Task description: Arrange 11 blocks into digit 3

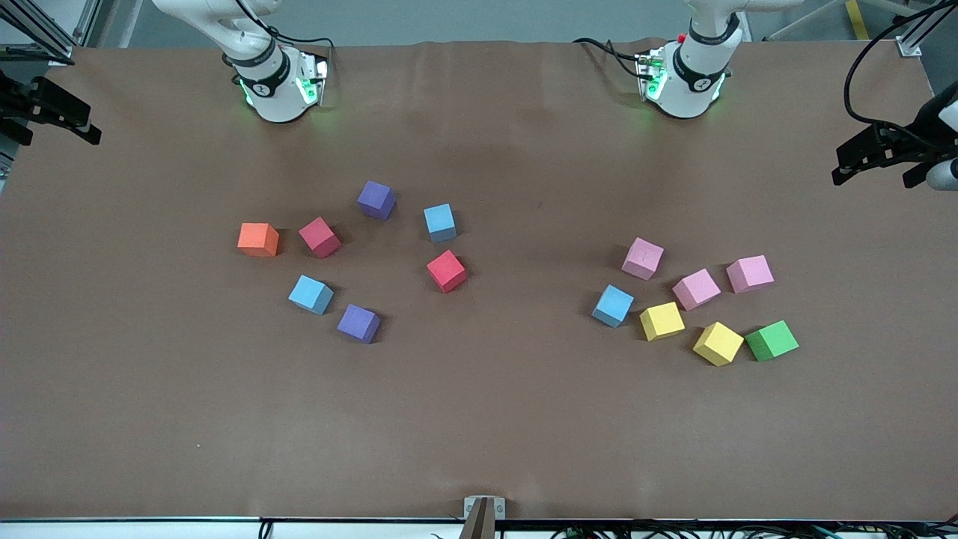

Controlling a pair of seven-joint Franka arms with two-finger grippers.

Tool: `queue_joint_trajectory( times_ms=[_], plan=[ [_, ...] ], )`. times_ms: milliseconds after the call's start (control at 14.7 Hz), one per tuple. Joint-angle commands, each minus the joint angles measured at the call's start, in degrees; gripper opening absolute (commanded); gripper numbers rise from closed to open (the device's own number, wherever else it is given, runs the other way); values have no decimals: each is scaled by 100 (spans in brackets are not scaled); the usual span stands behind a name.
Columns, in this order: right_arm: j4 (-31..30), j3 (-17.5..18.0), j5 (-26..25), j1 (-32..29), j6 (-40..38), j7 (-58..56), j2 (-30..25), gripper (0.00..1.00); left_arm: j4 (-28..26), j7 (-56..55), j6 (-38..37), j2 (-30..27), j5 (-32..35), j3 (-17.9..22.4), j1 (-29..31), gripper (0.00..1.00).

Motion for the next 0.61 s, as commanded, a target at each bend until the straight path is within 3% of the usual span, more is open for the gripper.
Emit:
queue_joint_trajectory(
  times_ms=[0,544],
  plan=[
    [-60,-8,74,-6,-28,13,-114,100,-70,26,-72,-71,-76,-12,31,100],
    [-42,19,-5,12,-28,-180,-97,100,-61,-35,-213,-18,-111,5,172,100]
  ],
)
